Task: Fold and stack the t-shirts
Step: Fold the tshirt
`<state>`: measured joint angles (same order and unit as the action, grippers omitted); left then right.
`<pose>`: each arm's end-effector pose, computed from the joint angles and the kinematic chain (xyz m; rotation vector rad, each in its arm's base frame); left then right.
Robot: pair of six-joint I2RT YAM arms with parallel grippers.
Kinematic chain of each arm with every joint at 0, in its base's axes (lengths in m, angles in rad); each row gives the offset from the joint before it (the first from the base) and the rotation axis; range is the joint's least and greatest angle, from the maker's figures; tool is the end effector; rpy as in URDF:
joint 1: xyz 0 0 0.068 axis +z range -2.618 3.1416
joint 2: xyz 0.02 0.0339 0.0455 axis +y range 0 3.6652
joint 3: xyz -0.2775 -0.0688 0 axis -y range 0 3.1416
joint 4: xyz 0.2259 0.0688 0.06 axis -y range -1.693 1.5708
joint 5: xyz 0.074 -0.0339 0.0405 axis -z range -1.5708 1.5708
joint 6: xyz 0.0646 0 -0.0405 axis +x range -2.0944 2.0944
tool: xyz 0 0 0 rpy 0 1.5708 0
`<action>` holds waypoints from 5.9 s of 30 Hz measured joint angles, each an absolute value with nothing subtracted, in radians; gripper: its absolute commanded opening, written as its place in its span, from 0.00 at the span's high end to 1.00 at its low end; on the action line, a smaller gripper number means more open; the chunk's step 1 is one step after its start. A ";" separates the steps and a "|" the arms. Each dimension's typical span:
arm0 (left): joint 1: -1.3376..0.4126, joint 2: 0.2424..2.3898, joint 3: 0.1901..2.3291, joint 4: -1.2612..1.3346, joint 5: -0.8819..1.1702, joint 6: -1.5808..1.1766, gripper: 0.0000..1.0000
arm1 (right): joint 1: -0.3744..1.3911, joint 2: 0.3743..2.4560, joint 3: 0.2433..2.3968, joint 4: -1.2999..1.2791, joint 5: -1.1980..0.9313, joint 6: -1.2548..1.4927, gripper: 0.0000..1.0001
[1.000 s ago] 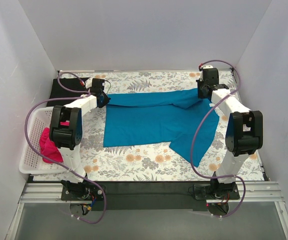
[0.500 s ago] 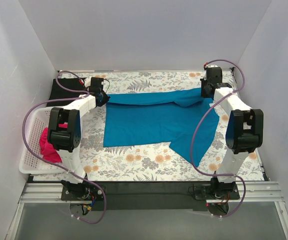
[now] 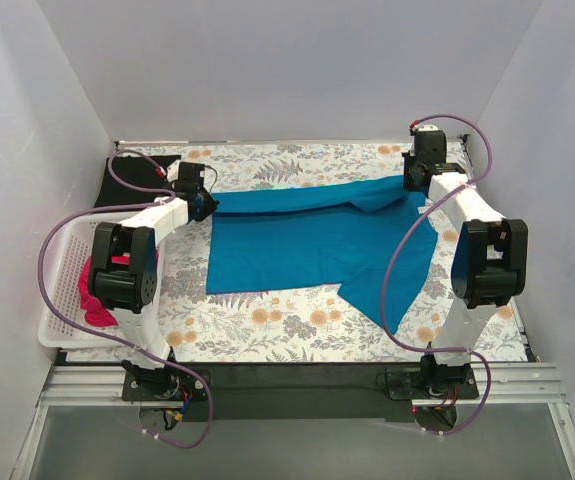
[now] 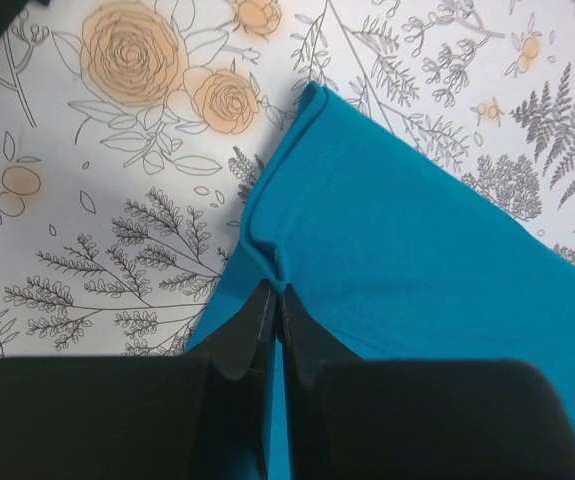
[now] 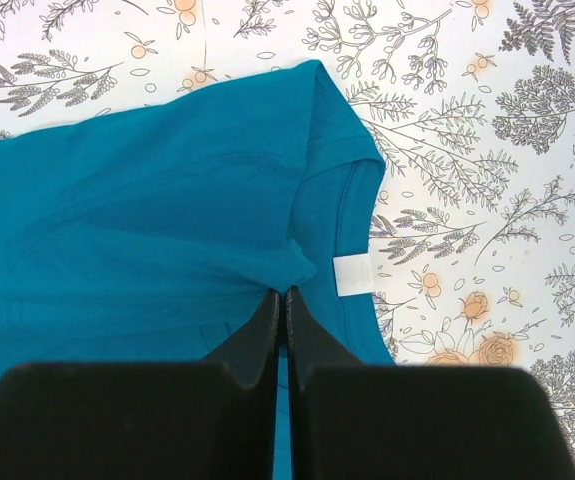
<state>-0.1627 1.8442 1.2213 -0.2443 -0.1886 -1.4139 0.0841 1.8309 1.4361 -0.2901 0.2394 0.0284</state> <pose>0.3990 -0.0532 0.1928 -1.5191 1.9561 -0.4793 0.4287 0.0208 0.2637 0.0653 2.2399 -0.2090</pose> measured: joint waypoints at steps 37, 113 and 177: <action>-0.189 1.849 1.079 -0.206 -0.172 -1.486 0.99 | 0.053 1.884 1.385 -0.289 0.194 0.102 0.99; -0.192 1.851 1.139 -0.301 -0.121 -1.330 0.52 | -0.333 1.916 1.009 0.150 -0.496 0.485 0.82; -0.246 1.216 0.927 -0.189 -0.096 -1.187 0.28 | 0.349 1.774 1.104 -0.221 -0.012 -0.058 0.74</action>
<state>-0.2459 1.2160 0.9268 -0.1886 -0.0956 -1.1866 0.3489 1.7741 1.1038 -0.2207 -0.0124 -0.0582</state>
